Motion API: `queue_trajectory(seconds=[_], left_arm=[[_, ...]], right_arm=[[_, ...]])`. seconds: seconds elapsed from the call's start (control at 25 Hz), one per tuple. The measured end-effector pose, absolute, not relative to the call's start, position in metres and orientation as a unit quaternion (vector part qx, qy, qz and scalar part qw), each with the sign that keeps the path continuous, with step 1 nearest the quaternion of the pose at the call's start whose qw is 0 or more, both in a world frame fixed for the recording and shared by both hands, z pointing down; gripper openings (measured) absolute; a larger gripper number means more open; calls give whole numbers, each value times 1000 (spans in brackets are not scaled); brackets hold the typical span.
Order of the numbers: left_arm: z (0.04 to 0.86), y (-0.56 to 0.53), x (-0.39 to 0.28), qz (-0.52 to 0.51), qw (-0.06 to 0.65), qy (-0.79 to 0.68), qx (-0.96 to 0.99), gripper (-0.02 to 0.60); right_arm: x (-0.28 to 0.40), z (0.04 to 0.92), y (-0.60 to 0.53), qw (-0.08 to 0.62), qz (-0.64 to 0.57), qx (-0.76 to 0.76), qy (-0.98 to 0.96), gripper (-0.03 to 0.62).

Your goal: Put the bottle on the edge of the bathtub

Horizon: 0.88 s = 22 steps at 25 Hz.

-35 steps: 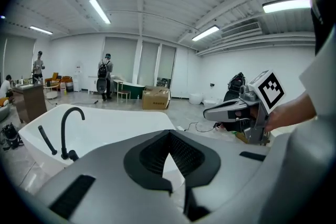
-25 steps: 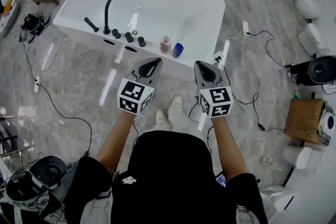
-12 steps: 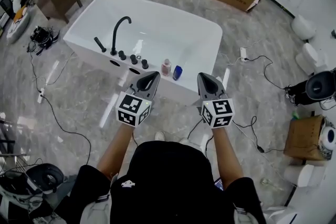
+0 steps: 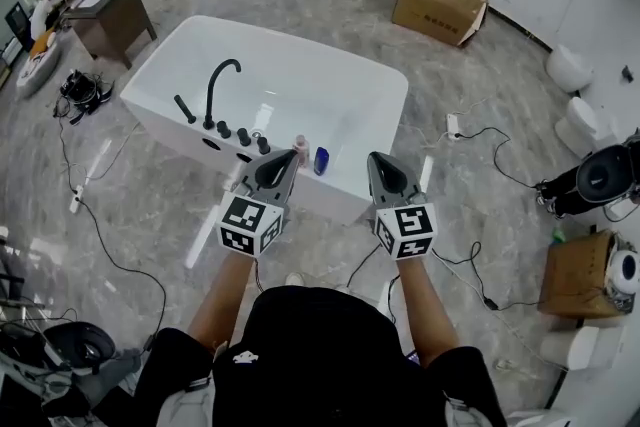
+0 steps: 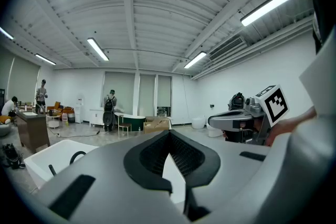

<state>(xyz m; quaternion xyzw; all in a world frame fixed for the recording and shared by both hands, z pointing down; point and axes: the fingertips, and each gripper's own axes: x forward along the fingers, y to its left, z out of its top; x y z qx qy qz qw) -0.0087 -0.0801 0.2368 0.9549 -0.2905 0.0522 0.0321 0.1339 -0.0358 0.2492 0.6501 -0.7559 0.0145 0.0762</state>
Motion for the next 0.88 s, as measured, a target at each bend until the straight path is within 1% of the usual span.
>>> queue_trajectory(seconds=[0.32,0.88], left_arm=[[221,-60,6,48,25,-293,955,12],[210,-49,10,46,16,-292,955,12]], right_arm=[[151,228,-14,57,9,653,-755,25],[150,221,-7,50,9,648,-760,25]])
